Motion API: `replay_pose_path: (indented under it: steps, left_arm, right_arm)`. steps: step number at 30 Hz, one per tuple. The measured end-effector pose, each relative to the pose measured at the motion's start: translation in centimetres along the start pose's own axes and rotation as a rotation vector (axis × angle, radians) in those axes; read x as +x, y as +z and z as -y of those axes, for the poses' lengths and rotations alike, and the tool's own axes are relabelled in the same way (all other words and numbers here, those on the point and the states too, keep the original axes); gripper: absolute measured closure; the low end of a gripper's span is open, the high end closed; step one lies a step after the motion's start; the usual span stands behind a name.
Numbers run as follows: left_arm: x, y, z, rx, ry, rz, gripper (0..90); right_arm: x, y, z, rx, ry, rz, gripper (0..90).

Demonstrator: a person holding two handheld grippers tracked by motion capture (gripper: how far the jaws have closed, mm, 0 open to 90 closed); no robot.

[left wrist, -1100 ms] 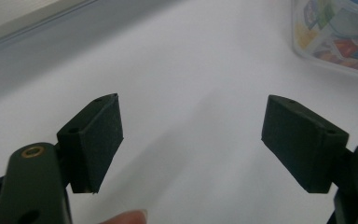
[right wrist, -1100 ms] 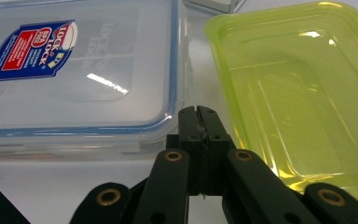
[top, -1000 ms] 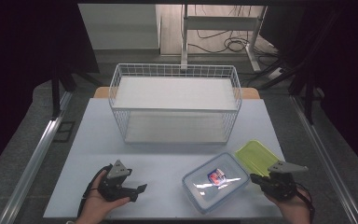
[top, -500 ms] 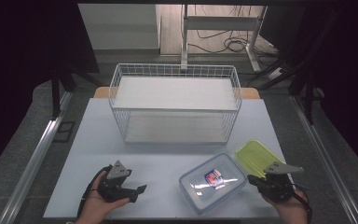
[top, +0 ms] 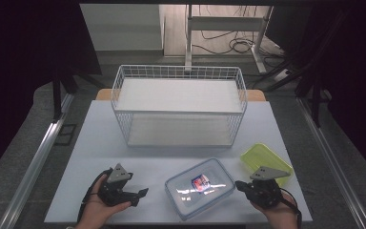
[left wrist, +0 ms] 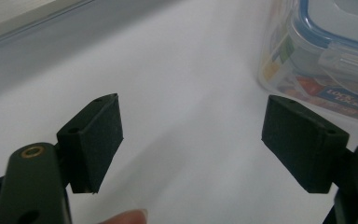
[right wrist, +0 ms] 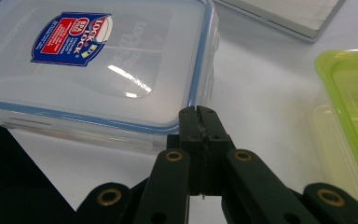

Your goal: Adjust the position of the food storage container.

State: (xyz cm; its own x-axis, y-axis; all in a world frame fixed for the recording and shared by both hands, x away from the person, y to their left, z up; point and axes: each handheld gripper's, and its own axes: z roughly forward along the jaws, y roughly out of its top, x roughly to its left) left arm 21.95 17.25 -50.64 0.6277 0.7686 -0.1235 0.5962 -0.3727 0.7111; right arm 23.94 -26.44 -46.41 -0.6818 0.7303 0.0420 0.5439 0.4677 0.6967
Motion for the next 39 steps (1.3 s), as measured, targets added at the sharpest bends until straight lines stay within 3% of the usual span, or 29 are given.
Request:
replay_pose_path:
  steps: [8, 21, 26, 28, 29, 32, 34, 39]
  left_arm:
    - [0.1, -0.2, 0.0, -0.005, -0.003, 0.003, 21.0]
    - [0.1, -0.4, 0.0, -0.011, 0.0, 0.003, 22.3]
    - [0.2, -0.4, 0.0, -0.006, 0.0, 0.012, 27.2]
    - [0.2, -0.5, 0.0, -0.011, 0.002, 0.019, 33.8]
    - [0.2, -0.6, -0.1, -0.015, 0.0, 0.027, 42.3]
    - [0.2, -1.1, -0.6, -0.045, 0.007, 0.106, 77.7]
    - [-0.6, -1.4, -1.3, -0.058, 0.032, 0.148, 89.9]
    - [-4.5, -1.2, -2.7, -0.029, 0.15, 0.246, 90.0]
  right_arm:
    - [-0.3, 0.3, 0.2, 0.016, 0.011, -0.005, 89.2]
    - [1.6, 1.1, -0.3, 0.019, -0.021, -0.02, 89.2]
    - [2.0, 1.5, -0.5, 0.015, -0.029, -0.035, 89.2]
    - [1.9, 1.5, -0.5, 0.01, -0.023, -0.04, 89.2]
    - [1.9, 1.5, -0.5, 0.007, -0.018, -0.043, 89.2]
    - [1.6, 1.6, -0.5, -0.002, -0.012, -0.052, 88.5]
    - [1.4, 1.6, -0.5, -0.007, -0.001, -0.062, 86.3]
    - [0.9, 1.9, -0.7, -0.013, 0.02, -0.046, 78.1]
